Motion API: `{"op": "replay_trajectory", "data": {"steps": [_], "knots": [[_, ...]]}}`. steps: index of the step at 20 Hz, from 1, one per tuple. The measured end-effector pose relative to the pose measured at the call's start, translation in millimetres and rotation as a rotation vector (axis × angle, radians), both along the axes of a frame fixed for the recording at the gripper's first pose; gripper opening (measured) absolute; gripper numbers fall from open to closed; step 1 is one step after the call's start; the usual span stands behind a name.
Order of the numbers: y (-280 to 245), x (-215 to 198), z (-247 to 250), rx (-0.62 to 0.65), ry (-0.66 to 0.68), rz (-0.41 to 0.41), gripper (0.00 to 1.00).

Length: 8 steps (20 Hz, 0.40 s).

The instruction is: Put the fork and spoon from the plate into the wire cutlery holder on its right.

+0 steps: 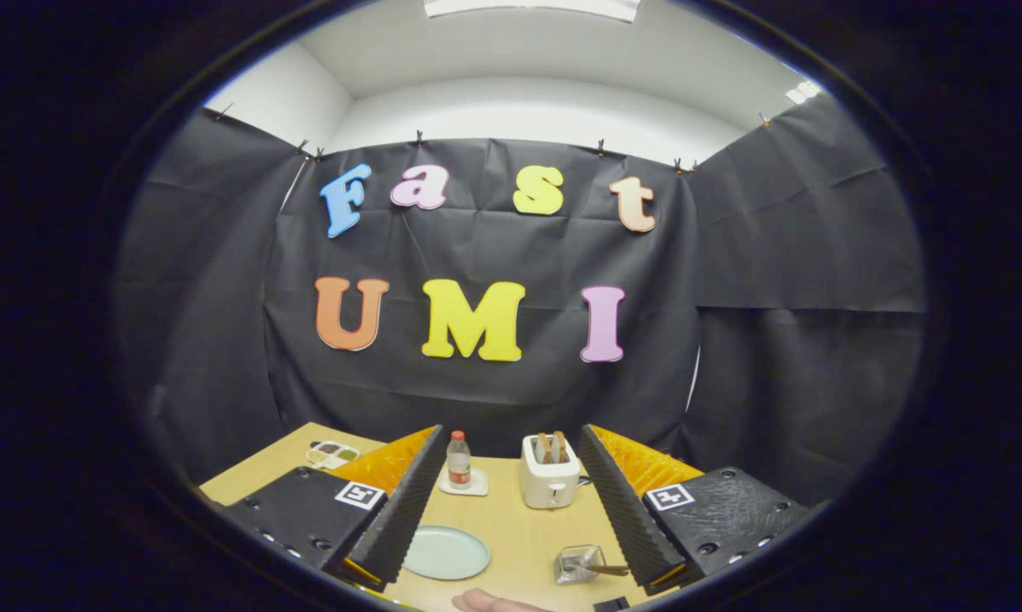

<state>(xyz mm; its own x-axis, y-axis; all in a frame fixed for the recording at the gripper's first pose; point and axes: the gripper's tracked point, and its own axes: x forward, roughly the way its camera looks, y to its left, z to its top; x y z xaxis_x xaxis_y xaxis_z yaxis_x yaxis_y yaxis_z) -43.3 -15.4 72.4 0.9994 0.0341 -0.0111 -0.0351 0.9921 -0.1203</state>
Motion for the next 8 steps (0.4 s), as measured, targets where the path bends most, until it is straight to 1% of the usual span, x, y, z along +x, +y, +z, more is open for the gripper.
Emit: {"op": "replay_trajectory", "data": {"steps": [5,8], "knots": [[1.5,-7.6,-4.0,0.012,0.004,-0.011,0.96],[0.1,-12.1,-7.0,0.012,0.007,-0.033,0.96]]}}
